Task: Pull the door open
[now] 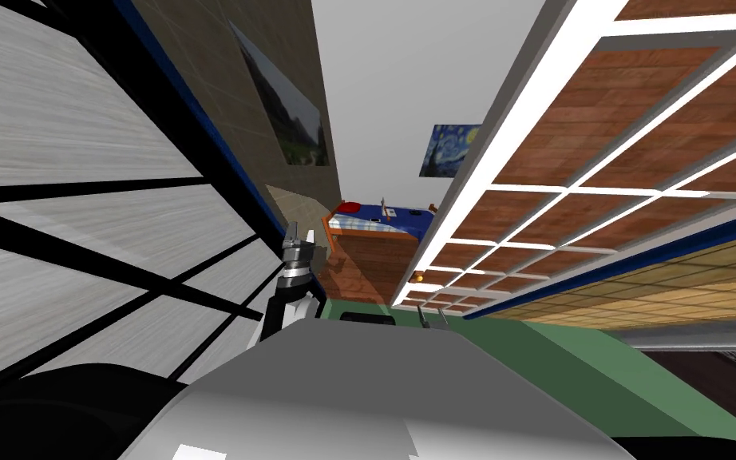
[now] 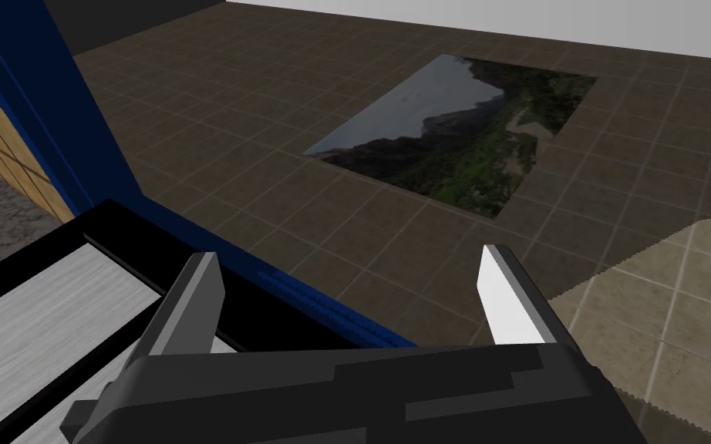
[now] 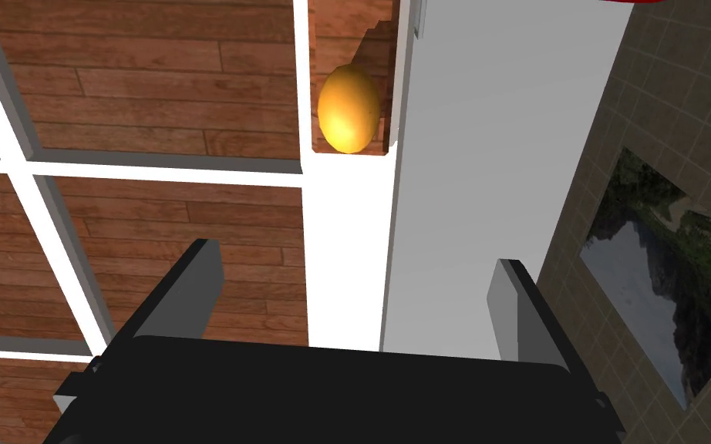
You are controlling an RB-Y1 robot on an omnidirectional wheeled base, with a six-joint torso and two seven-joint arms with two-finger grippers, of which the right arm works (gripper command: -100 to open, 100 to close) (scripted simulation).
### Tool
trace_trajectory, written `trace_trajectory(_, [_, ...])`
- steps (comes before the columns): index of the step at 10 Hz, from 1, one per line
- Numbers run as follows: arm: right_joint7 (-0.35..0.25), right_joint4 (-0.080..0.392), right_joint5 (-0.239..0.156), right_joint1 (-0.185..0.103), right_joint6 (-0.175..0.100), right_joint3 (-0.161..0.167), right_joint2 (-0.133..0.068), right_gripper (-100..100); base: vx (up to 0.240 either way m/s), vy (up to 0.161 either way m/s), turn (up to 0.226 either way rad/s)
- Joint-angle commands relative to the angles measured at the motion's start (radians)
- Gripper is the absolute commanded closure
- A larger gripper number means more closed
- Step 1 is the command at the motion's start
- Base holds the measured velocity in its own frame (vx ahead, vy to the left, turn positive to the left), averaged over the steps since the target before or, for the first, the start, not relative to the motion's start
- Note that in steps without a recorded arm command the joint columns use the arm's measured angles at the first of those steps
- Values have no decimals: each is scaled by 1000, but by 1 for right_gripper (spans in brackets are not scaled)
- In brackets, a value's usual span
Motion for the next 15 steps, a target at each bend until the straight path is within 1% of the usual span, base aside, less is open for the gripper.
trace_trajectory(1, [-7, 32, -15, -26, 3, -20, -19, -100, 41, 62, 182])
trace_trajectory(2, [-14, 62, -29, -52, 6, -40, -36, -100, 116, 130, 255])
trace_trajectory(3, [-16, 74, -34, -61, 7, -47, -42, -100, 153, 92, 109])
trace_trajectory(4, [-21, 96, -45, -80, 9, -62, -54, -100, 159, 81, 139])
trace_trajectory(5, [-24, 107, -50, -89, 10, -69, -60, -100, 165, 44, 93])
trace_trajectory(7, [-34, 153, -71, -127, 14, -98, -83, -100, 186, -24, 111])
trace_trajectory(8, [-37, 166, -78, -138, 15, -107, -90, -100, 174, -75, 126])
trace_trajectory(9, [-32, 166, -73, -136, 11, -101, -85, -100, 57, -31, -11])
trace_trajectory(10, [-32, 166, -73, -136, 11, -101, -85, 100, -22, 20, -6])
trace_trajectory(15, [-32, 166, -73, -136, 11, -101, -85, 100, -8, -1, 1])
